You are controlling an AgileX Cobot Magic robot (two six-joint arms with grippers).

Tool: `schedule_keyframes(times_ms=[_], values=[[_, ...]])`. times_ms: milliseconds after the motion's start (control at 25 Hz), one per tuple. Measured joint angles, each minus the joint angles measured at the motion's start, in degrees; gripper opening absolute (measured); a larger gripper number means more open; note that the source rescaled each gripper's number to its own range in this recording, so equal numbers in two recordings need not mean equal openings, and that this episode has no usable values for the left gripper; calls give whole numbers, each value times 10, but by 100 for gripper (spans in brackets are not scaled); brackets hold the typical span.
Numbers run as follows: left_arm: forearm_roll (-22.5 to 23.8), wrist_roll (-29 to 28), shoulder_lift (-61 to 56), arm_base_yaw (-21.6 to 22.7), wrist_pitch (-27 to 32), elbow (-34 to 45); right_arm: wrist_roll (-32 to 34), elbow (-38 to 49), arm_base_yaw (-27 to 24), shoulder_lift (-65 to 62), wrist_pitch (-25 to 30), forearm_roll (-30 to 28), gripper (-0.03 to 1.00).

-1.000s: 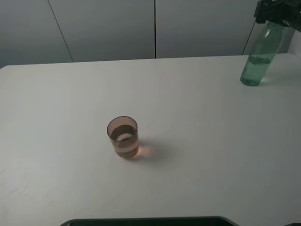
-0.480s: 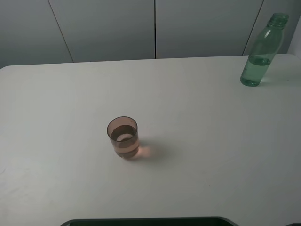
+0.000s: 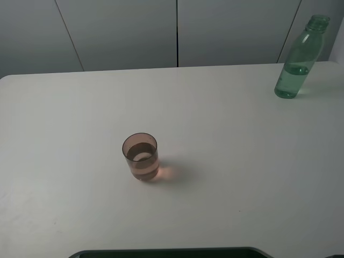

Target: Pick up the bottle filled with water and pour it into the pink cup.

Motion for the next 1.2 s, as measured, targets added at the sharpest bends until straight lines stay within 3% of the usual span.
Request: schedule_keyframes(times_ms=[400, 760, 1200], values=[[0, 0, 0, 0, 0, 0, 0, 124, 0, -222, 3, -1, 100], [0, 0, 0, 0, 0, 0, -2, 253, 0, -405, -38, -19, 100], [0, 0, 0, 0, 0, 0, -2, 335, 15, -423, -55, -32, 100]])
